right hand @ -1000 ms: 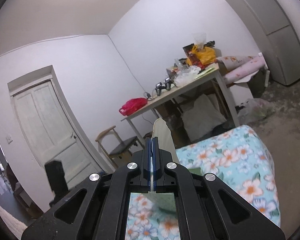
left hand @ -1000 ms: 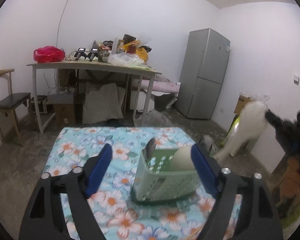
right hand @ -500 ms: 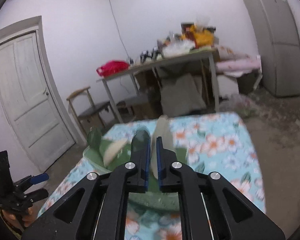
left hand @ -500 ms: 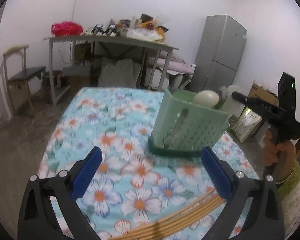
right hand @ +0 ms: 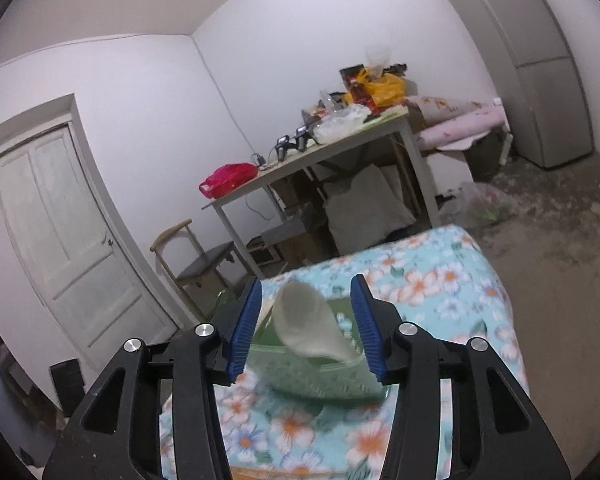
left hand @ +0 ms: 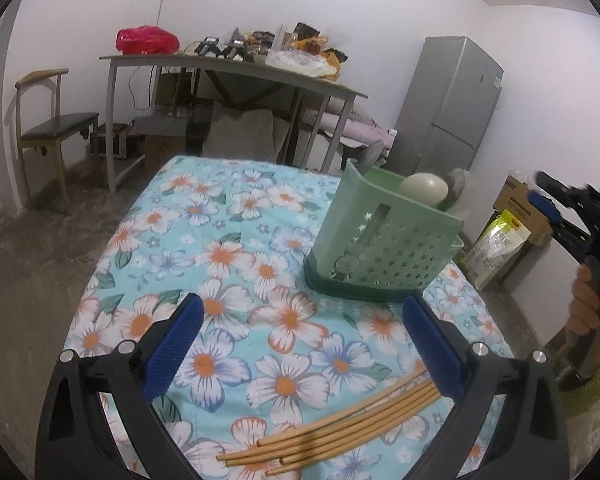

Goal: Organize utensils
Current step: 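Lower the white rice paddle into the caddy and open the right gripper, then grasp a bamboo chopstick with the right gripper while the left moves to the chopsticks, then close the right gripper on one chopstick while the left grasps another chopstick, then lift both chopsticks upright and carry the left gripper's chopstick over the caddy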

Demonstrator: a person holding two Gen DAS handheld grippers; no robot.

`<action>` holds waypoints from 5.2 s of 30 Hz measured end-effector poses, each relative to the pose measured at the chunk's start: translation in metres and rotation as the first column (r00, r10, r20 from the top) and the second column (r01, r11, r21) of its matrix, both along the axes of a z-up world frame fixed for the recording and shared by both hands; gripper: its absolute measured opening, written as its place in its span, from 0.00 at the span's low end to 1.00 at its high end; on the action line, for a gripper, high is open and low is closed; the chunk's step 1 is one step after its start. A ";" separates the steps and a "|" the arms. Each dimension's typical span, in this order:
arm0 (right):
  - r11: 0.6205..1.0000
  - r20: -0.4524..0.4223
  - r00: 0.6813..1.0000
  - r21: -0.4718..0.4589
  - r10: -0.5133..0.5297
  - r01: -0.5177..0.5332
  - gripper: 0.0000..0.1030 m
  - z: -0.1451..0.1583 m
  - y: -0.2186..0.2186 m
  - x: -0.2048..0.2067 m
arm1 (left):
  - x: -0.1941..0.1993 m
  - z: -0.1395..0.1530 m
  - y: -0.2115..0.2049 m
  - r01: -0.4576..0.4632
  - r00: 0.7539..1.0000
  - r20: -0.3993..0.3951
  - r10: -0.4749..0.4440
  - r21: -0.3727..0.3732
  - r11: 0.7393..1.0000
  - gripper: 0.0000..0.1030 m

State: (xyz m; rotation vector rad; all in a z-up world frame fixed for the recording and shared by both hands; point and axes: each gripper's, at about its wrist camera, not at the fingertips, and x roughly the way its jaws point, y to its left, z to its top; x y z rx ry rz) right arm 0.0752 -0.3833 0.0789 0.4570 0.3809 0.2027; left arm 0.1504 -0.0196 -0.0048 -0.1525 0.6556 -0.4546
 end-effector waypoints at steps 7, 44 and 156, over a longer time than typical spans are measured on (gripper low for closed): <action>0.997 -0.232 0.971 0.062 0.057 -0.044 0.54 -0.050 0.028 -0.044 | -0.010 -0.007 0.006 0.015 0.999 -0.044 -0.014 0.013 1.000 0.95; 0.959 -0.624 0.780 0.190 -0.047 0.209 0.14 -0.163 0.065 -0.071 | -0.066 -0.036 -0.022 0.232 0.973 -0.041 -0.229 0.129 0.964 0.86; 0.994 -0.296 0.951 0.036 -0.090 0.105 0.05 -0.052 0.046 -0.070 | -0.027 0.095 -0.072 0.384 0.923 -0.002 -0.385 -0.026 0.923 0.06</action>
